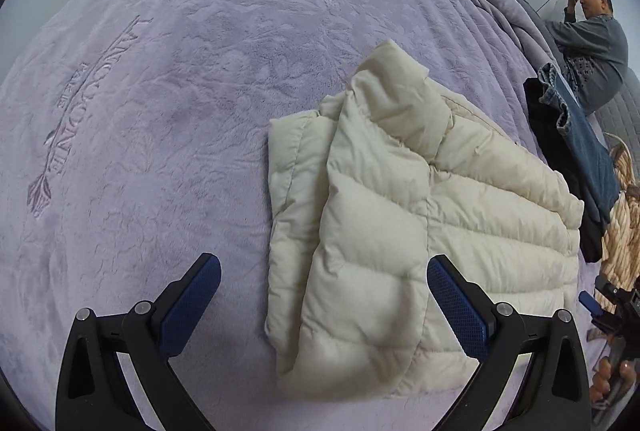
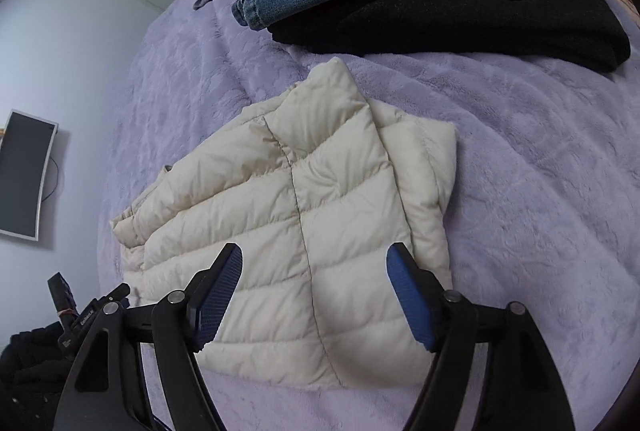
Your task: Fold large clothes
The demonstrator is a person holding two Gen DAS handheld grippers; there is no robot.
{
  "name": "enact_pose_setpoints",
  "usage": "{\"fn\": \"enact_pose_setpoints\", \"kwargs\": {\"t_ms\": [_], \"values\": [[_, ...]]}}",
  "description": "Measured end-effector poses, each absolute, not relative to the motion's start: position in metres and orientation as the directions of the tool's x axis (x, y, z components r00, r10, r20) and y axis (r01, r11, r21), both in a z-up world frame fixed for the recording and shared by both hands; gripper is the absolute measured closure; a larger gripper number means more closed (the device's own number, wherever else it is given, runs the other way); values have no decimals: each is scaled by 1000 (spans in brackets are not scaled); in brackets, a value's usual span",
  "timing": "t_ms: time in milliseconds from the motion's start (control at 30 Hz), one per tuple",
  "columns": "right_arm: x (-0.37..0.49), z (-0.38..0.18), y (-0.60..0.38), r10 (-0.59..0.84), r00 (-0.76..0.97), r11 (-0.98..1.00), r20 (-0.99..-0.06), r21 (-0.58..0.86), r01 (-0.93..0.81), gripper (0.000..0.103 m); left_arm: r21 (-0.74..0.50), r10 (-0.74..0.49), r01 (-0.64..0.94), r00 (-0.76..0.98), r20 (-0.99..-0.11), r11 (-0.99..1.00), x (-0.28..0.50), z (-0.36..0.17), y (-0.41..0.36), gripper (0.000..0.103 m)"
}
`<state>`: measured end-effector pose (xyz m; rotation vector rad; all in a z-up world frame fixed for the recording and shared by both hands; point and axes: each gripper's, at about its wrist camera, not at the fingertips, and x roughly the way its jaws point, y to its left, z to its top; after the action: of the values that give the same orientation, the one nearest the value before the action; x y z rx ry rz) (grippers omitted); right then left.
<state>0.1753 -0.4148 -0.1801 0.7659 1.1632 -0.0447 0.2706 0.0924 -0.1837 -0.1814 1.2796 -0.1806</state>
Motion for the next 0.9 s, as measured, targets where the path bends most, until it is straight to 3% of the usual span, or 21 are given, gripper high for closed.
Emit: {"fn": "enact_pose_setpoints", "kwargs": {"t_ms": [200, 300, 400, 633, 800, 867, 900], "values": [[124, -186, -409, 383, 439, 682, -813, 569, 460, 20, -369, -356, -16, 228, -906, 929, 254, -194, 120, 0], [100, -201, -408, 426, 449, 611, -786, 615, 497, 5, -447, -433, -49, 170, -885, 893, 256, -212, 130, 0], [84, -224, -406, 477, 459, 526, -750, 661, 535, 2, -513, -501, -67, 141, -854, 856, 258, -227, 133, 0], [99, -272, -401, 545, 553, 306, -630, 763, 569, 2, -486, -481, -30, 104, -871, 874, 272, -251, 105, 0], [126, -281, -389, 549, 562, 292, -618, 773, 564, 2, -457, -455, 4, 101, -885, 890, 279, -253, 84, 1], [130, -286, -386, 551, 585, 248, -596, 786, 567, 7, -463, -464, 31, 96, -881, 886, 281, -251, 79, 25], [130, -290, -385, 558, 596, 215, -578, 794, 569, 25, -471, -473, 44, 91, -876, 881, 280, -250, 76, 42]]}}
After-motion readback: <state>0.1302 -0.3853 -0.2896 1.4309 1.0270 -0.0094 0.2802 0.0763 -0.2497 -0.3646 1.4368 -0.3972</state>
